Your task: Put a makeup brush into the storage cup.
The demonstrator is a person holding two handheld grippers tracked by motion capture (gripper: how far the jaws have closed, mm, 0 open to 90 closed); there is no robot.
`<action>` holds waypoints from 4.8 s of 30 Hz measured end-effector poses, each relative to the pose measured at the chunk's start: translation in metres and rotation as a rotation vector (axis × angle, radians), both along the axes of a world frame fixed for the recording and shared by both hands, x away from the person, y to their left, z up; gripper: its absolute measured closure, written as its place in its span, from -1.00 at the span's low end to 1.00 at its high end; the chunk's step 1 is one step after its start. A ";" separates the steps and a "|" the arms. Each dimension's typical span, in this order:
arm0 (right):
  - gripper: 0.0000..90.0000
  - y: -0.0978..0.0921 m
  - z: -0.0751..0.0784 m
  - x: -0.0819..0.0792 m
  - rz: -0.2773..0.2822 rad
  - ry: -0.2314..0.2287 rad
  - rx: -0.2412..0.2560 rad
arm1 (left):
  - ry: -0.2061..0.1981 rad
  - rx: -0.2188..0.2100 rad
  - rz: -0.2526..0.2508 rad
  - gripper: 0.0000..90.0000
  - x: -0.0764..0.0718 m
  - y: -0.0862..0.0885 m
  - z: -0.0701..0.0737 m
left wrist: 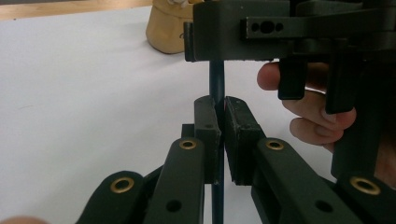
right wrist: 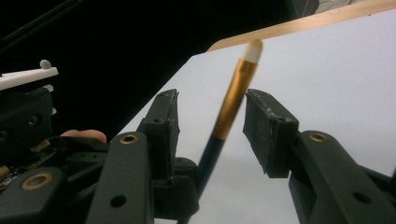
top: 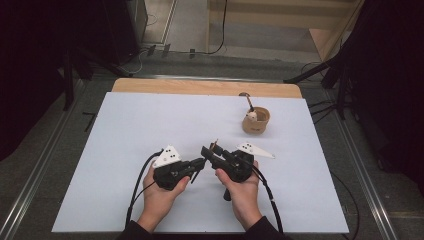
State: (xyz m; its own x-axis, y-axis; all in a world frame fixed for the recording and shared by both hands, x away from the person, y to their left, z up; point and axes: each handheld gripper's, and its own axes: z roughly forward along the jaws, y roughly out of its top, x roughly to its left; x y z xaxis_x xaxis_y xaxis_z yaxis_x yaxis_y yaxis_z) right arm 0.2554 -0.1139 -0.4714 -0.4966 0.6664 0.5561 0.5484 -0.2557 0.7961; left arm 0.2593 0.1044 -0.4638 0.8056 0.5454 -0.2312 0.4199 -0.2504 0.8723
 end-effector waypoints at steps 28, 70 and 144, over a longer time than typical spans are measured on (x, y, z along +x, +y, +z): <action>0.87 -0.009 -0.003 0.001 0.054 0.000 0.088 | -0.002 -0.062 -0.050 0.78 -0.002 -0.001 -0.005; 0.87 -0.044 0.013 0.002 -0.040 -0.144 -0.067 | -0.104 -0.100 0.111 -1.00 -0.002 0.080 0.000; 0.87 -0.119 0.059 0.020 -0.198 -0.301 -0.211 | -0.191 -0.072 0.379 -1.00 -0.039 0.205 -0.011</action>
